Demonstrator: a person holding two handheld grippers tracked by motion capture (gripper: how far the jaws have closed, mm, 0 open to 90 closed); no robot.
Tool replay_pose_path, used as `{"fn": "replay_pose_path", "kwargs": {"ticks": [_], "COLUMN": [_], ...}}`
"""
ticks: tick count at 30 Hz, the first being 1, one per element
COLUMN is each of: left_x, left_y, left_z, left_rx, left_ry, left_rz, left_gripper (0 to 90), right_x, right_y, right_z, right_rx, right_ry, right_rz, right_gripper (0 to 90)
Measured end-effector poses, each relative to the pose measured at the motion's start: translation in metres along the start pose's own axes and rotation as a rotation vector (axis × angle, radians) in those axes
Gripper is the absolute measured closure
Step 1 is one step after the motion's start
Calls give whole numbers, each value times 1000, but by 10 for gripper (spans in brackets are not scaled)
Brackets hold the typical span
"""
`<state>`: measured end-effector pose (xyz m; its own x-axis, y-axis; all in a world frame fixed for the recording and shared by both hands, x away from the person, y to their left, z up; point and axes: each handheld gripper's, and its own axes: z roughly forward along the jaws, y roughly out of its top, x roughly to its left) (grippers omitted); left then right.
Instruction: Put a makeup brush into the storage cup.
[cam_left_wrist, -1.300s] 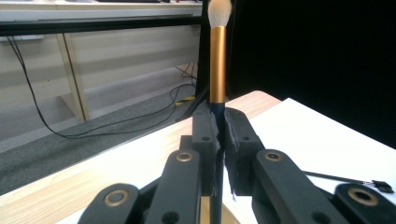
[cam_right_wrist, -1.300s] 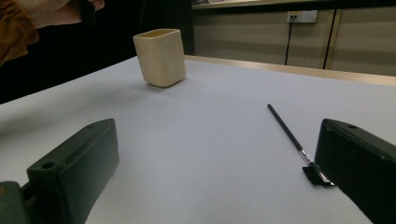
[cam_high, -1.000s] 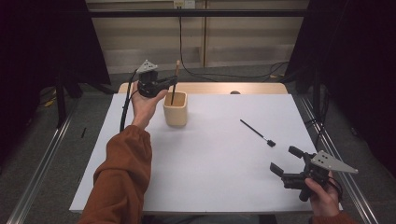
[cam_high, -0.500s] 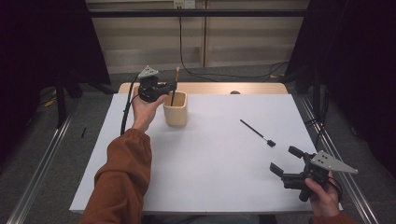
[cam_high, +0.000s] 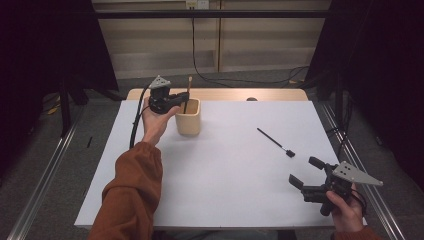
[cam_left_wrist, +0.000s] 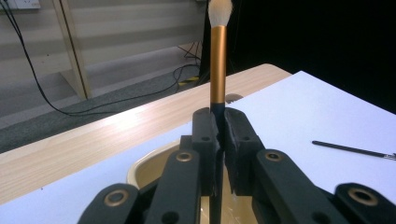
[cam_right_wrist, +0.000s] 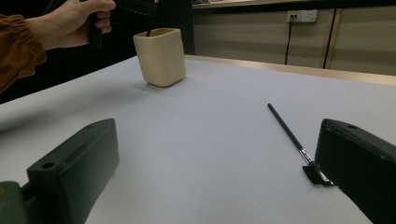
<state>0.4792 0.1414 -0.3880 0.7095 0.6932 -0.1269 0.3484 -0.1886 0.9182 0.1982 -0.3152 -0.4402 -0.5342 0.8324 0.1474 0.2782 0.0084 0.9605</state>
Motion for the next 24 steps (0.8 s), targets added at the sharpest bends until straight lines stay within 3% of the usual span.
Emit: {"fn": "replay_pose_path", "kwargs": {"ticks": [19,22,24], "left_x": [0,2,1], "left_y": [-11,-12,-13], "left_z": [2,2,1], "left_rx": [20,23,14], "left_ry": [0,-8,-19], "left_rz": [-5,-20,-53], "left_gripper": [834,828,806], "right_x": [0,0,0], "right_y": [0,0,0], "right_z": [-1,-1,-1], "right_rx": [-3,-3,-4], "right_ry": [1,-2,0], "right_rz": [0,4,3], "right_gripper": [0,0,0]}}
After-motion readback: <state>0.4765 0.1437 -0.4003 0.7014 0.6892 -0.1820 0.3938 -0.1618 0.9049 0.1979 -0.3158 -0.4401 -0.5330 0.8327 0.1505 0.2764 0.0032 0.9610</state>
